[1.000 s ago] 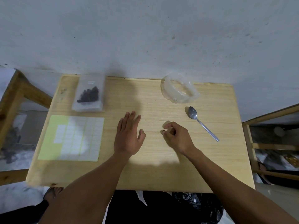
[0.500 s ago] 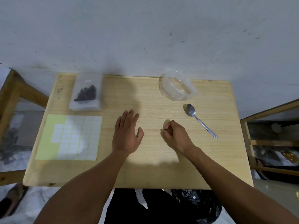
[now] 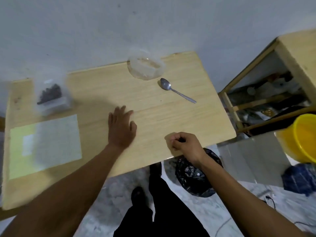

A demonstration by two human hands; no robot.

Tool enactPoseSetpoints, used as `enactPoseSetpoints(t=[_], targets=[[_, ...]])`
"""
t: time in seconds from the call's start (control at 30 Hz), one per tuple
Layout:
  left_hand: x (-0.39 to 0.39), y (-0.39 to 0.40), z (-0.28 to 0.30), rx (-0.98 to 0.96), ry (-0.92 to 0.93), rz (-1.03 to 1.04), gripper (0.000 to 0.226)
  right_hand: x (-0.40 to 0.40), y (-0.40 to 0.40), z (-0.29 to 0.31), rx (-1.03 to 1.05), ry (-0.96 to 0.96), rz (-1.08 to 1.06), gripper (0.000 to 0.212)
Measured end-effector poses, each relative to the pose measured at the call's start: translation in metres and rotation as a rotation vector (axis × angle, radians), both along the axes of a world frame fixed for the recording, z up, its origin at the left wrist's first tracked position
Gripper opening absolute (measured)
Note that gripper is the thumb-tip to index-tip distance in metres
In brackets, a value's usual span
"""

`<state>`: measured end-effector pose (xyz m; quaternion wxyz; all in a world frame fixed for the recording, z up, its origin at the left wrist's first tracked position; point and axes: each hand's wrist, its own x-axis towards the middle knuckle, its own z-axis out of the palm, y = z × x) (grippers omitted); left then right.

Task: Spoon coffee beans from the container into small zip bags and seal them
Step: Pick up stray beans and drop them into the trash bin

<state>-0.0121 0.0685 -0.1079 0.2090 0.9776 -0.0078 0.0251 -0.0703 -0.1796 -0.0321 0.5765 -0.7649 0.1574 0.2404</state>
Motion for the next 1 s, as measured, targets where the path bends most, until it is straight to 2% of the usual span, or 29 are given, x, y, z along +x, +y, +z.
enactPoseSetpoints(t=[0.1,0.2,0.3,0.47,0.6,0.8,1.0], targets=[[-0.025,-0.057,-0.001,-0.077,-0.095,-0.237,0.041,-0.053,-0.024,-0.002,0.049,0.018,-0.124,0.033],[-0.043,-0.108,0.006,-0.112,0.037,-0.353,0.044,-0.101,-0.055,-0.018,-0.027,0.053,-0.255,0.014],[-0.045,-0.143,0.007,-0.069,0.107,-0.424,0.041,-0.133,-0.083,-0.044,-0.132,0.103,-0.407,0.011],[-0.049,-0.163,-0.004,0.039,-0.044,-0.364,0.033,-0.147,-0.128,-0.094,-0.395,0.196,-0.428,0.014],[-0.050,-0.168,-0.003,0.041,-0.067,-0.319,0.037,-0.141,-0.157,-0.146,-0.460,0.272,-0.458,0.018],[-0.048,-0.170,-0.006,0.113,-0.144,-0.317,0.038,-0.128,-0.176,-0.222,-0.405,0.390,-0.538,0.017],[-0.049,-0.174,-0.001,0.079,-0.135,-0.296,0.037,-0.119,-0.176,-0.242,-0.244,0.439,-0.654,0.020]])
